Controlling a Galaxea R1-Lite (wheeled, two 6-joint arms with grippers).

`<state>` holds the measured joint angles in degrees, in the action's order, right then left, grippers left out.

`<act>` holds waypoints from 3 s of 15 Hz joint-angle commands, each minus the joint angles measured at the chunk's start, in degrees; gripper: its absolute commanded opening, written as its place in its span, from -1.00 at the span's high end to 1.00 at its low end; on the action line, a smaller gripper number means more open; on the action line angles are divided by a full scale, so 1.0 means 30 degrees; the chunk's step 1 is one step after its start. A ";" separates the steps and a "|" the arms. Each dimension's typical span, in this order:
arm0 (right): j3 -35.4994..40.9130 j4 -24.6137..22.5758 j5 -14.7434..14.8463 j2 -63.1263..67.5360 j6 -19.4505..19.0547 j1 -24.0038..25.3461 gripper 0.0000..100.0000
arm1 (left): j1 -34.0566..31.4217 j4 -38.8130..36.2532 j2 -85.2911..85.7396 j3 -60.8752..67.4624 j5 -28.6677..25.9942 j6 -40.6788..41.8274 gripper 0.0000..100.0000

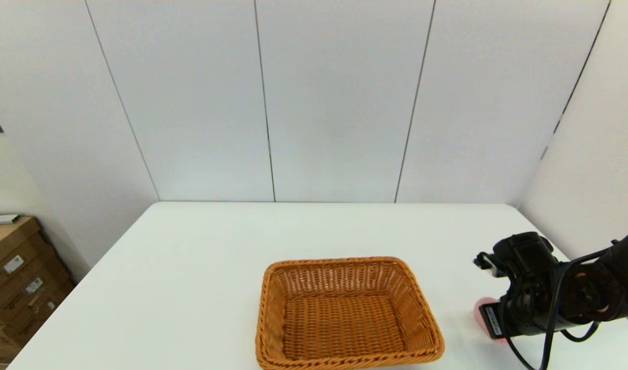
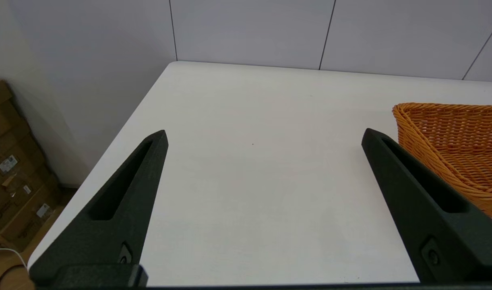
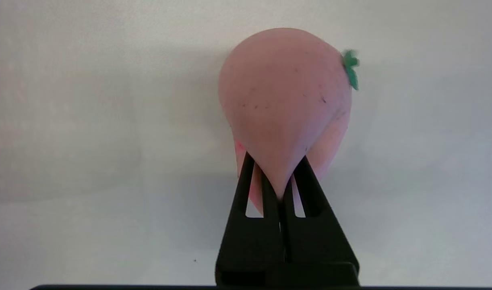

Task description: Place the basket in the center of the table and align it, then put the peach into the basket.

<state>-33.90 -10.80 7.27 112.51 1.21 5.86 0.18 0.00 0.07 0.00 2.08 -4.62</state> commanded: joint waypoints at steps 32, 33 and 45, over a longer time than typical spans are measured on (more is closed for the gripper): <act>-0.2557 0.3805 0.4873 -1.5120 0.2586 0.4667 -1.00 | -0.0002 0.0000 0.0005 0.0000 0.0008 -0.0042 -1.00; -0.1795 0.4889 0.5137 -1.6995 0.1795 0.4696 -1.00 | -0.0002 0.0000 0.0005 0.0000 0.0008 -0.0042 -1.00; 0.6496 0.7467 0.5107 -3.3489 -0.3215 -0.1808 -1.00 | -0.0002 0.0000 0.0005 0.0000 0.0008 -0.0042 -1.00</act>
<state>-18.15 8.07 23.00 24.50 -7.90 5.36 0.18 0.00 0.07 0.00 2.08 -4.71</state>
